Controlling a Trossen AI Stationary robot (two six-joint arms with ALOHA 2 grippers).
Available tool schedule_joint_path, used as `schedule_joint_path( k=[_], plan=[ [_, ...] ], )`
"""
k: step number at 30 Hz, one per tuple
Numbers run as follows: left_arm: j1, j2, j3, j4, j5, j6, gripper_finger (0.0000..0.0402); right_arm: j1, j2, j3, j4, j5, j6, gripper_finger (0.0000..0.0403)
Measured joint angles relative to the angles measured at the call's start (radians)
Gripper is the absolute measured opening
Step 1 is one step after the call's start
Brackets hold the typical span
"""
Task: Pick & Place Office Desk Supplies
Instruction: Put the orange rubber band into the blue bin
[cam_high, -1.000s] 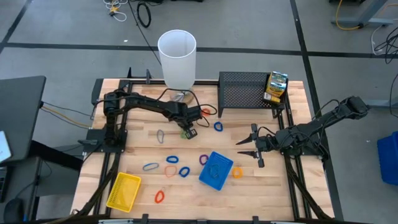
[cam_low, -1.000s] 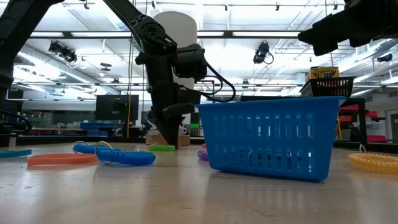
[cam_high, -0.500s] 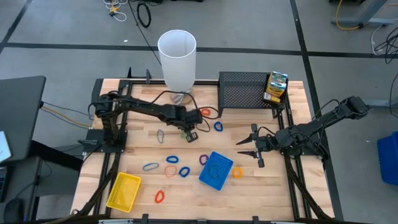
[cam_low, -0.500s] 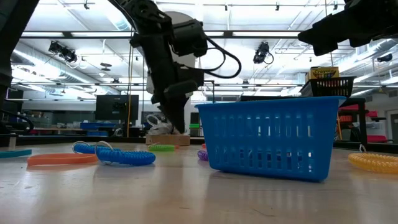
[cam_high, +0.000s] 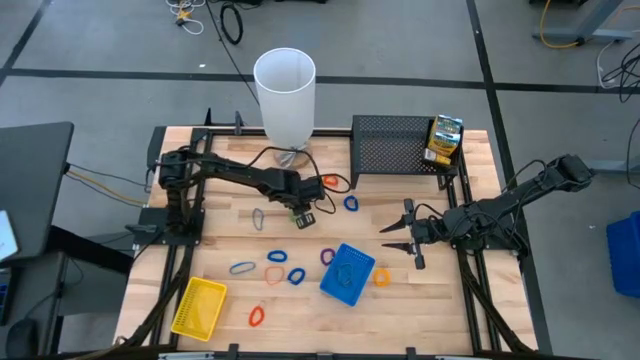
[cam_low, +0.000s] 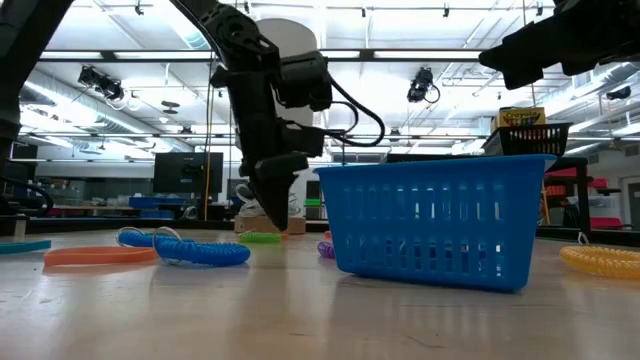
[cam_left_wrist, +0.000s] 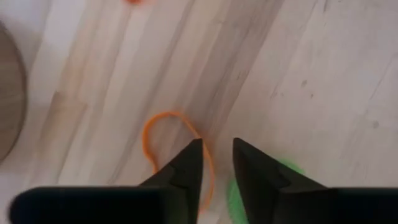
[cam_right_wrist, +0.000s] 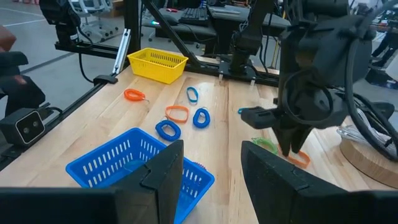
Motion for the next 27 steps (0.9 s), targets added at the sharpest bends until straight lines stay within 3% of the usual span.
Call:
schedule_joint_path(
  k=[6,10,22,27],
  plan=[
    [0.013,0.019,0.0,0.003,0.02,-0.017,0.0166,0.0,0.0,0.0,0.006,0.0,-0.002,0.0169],
    [0.03,0.019,0.001,0.012,0.038,-0.042,0.0185,0.0,0.0,0.0,0.006,0.0,-0.002,0.0169],
    [0.086,0.075,0.006,0.024,0.127,-0.051,0.018,0.0,0.0,0.0,0.006,0.0,-0.002,0.0169],
    [0.085,0.076,0.006,0.028,0.142,-0.051,0.0142,0.0,0.0,0.0,0.006,0.0,-0.002,0.0169]
  ],
)
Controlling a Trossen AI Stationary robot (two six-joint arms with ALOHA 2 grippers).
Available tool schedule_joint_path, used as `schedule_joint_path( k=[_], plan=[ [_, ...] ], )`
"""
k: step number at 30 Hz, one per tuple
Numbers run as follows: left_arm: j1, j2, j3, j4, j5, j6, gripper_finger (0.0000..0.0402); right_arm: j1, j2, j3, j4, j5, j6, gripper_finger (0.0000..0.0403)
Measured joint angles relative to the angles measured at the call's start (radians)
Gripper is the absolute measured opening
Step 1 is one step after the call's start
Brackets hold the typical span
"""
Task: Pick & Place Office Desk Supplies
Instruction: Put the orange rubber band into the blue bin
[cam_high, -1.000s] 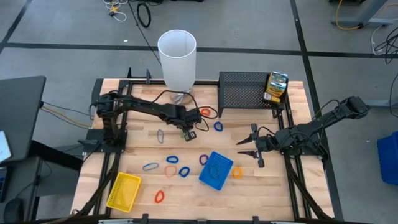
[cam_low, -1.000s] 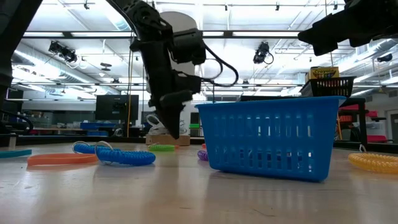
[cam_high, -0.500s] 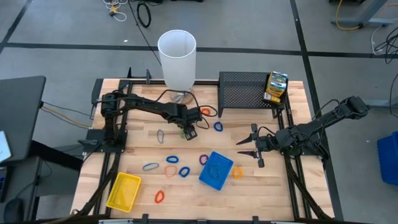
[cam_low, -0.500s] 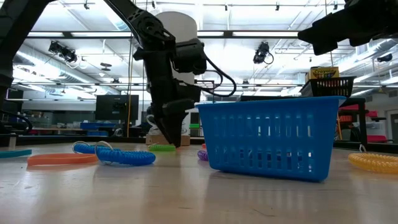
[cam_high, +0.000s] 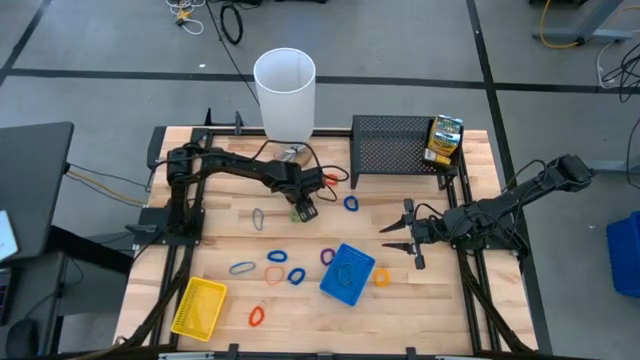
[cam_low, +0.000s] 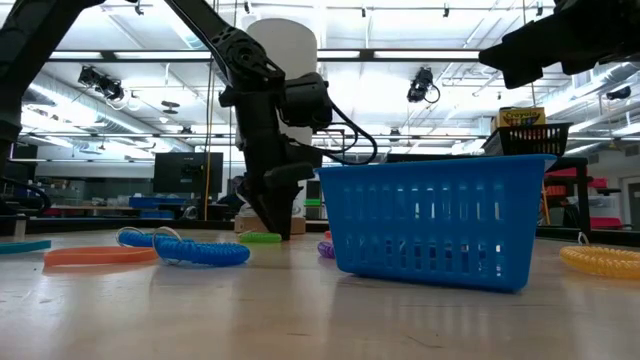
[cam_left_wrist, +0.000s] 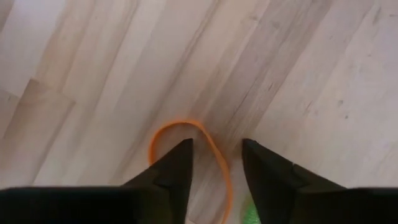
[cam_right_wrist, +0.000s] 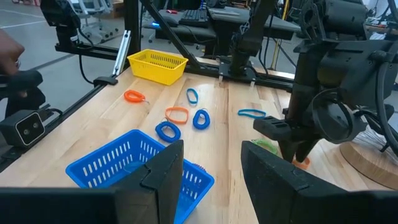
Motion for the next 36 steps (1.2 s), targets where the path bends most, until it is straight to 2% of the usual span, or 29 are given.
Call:
schedule_joint_path(
  k=[6,8,27,36],
  plan=[
    [-0.001,0.002,-0.001,0.013,0.006,0.003,0.0033,0.0,0.0,0.0,0.0,0.0,0.0,0.0169],
    [-0.001,0.003,-0.002,0.015,0.007,0.01,0.0011,0.0,0.0,0.0,0.0,0.0,0.0,0.0169],
    [-0.077,-0.049,0.005,-0.002,-0.109,0.027,0.0002,0.0,0.0,0.0,0.0,0.0,0.0,0.0169],
    [-0.147,-0.05,0.121,-0.073,-0.193,0.045,0.0001,0.0,0.0,0.0,-0.001,0.0,0.0,0.0169]
  ],
)
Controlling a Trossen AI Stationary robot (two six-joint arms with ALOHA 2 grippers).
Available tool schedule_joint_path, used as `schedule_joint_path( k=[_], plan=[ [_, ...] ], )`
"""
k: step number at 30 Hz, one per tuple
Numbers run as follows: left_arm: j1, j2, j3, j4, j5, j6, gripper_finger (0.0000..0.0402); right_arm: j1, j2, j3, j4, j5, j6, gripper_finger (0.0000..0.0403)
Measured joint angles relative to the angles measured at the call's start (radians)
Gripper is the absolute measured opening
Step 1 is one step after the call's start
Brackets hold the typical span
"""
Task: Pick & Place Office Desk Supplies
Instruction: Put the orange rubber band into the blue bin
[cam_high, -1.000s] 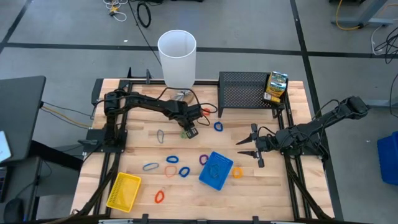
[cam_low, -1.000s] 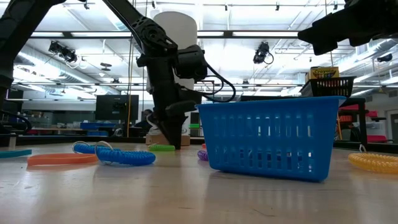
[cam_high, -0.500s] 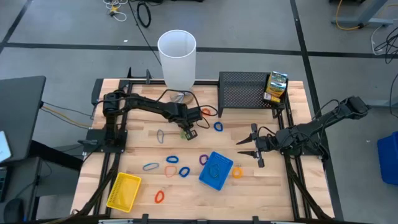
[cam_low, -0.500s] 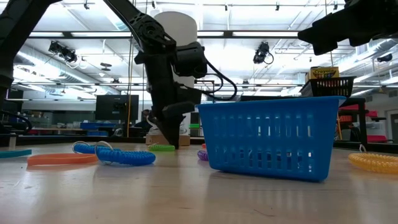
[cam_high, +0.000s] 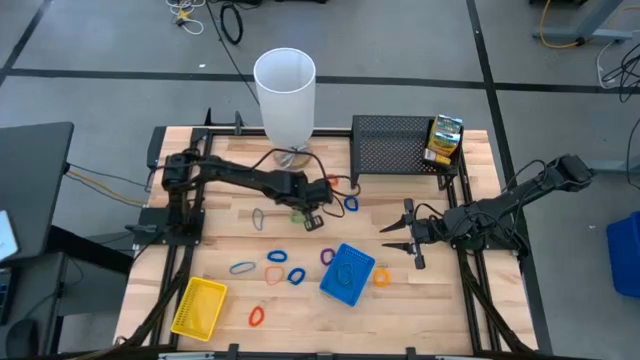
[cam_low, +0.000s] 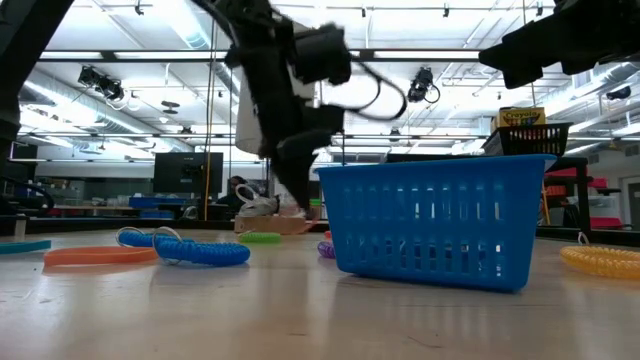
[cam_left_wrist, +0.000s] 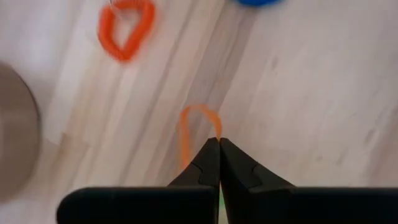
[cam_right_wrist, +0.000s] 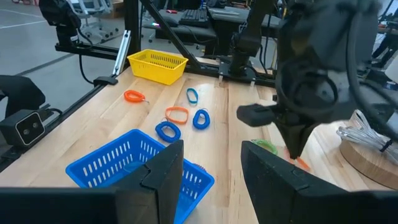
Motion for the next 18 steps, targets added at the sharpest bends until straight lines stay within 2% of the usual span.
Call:
schedule_joint_path(
  k=[9,18],
  plan=[
    [-0.106,-0.002,0.18,-0.073,-0.047,0.067,0.0001,0.0,0.0,0.0,0.0,0.0,0.0,0.0169],
    [-0.211,-0.003,0.289,-0.024,0.055,0.155,0.0001,0.0,0.0,0.0,-0.001,0.0,0.0,0.0169]
  ],
)
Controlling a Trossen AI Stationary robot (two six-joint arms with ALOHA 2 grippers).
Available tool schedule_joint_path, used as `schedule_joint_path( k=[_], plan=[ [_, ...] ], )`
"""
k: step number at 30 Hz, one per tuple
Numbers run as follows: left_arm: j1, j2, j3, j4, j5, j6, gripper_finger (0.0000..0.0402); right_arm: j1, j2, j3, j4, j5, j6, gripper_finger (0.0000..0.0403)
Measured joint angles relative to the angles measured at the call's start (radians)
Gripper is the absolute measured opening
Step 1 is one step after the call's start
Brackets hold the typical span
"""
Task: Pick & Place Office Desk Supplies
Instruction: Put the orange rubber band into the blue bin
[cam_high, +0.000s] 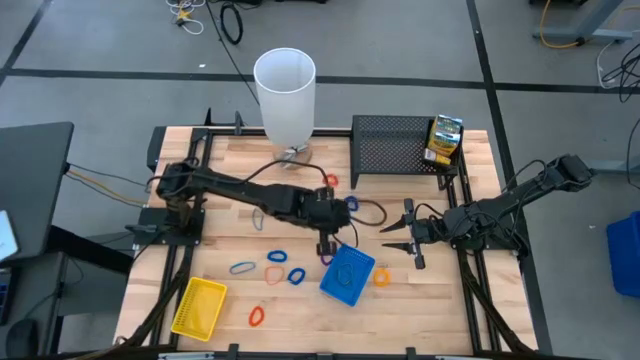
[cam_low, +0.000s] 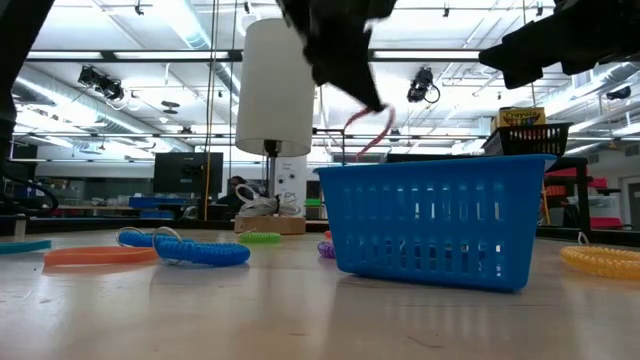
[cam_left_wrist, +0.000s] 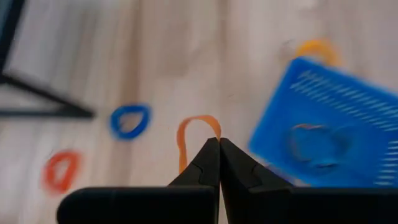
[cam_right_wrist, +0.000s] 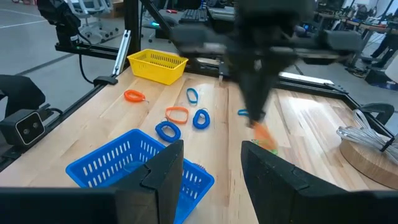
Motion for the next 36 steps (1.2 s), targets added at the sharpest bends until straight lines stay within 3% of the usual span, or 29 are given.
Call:
schedule_joint_path(
  k=[6,14,27,36],
  plan=[
    [-0.045,0.004,0.002,0.109,0.172,0.043,0.0001,0.0,0.0,0.0,-0.001,0.0,0.0,0.0169],
    [-0.05,0.058,-0.006,0.194,0.309,0.042,0.0001,0.0,0.0,0.0,-0.01,0.0,0.002,0.0169],
    [-0.033,0.191,-0.007,0.205,0.38,0.032,0.0003,0.0,0.0,0.0,-0.022,0.0,0.011,0.0169],
    [-0.033,0.191,-0.007,0.228,0.359,0.033,0.0055,0.0,0.0,0.0,-0.023,0.0,0.011,0.0169]
  ],
)
